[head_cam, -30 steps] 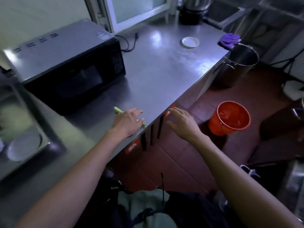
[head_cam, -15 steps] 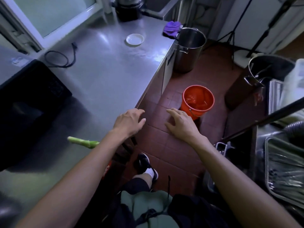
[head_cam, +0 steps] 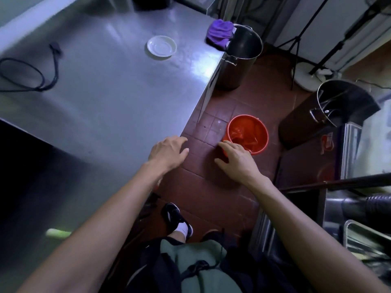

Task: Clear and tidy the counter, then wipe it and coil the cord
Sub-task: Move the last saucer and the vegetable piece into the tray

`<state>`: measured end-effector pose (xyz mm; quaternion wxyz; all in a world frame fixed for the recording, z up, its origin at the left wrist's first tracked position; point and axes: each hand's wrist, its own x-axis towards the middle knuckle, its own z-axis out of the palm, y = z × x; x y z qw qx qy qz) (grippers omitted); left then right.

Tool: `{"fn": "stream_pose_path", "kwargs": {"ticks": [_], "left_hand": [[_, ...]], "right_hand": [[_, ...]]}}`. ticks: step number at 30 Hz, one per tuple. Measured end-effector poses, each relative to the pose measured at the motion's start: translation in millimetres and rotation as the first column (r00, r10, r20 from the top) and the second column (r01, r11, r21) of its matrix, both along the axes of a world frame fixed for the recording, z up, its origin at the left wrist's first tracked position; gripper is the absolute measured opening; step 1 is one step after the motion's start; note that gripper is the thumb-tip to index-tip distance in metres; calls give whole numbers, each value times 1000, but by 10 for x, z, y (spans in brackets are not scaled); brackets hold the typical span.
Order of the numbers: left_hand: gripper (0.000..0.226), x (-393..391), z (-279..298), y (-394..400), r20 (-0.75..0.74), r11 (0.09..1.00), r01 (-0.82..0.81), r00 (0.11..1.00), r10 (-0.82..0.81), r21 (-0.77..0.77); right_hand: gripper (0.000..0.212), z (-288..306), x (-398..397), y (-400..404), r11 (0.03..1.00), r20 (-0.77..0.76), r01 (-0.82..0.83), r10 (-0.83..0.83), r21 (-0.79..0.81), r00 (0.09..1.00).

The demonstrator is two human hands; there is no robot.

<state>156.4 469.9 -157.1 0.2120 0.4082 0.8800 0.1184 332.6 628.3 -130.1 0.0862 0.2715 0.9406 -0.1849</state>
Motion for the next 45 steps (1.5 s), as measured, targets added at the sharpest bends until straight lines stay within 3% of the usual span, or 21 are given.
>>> {"fn": "stream_pose_path", "kwargs": {"ticks": [10, 23, 34, 45], "left_hand": [[47, -947, 176, 204, -42, 995, -102, 994, 102, 21], [47, -2193, -69, 672, -30, 918, -394, 919, 393, -43], [48, -3093, -257, 1644, 6, 865, -480, 874, 486, -146], [45, -3514, -421, 1785, 34, 782, -598, 790, 612, -175]], "right_hand": [[61, 132, -1268, 359, 992, -41, -125, 125, -3, 991], [69, -391, -3386, 1385, 905, 41, -419, 422, -71, 906], [88, -918, -4940, 2263, 857, 96, -514, 516, -45, 851], [115, -1156, -5909, 2466, 757, 197, -654, 642, -9, 741]]}}
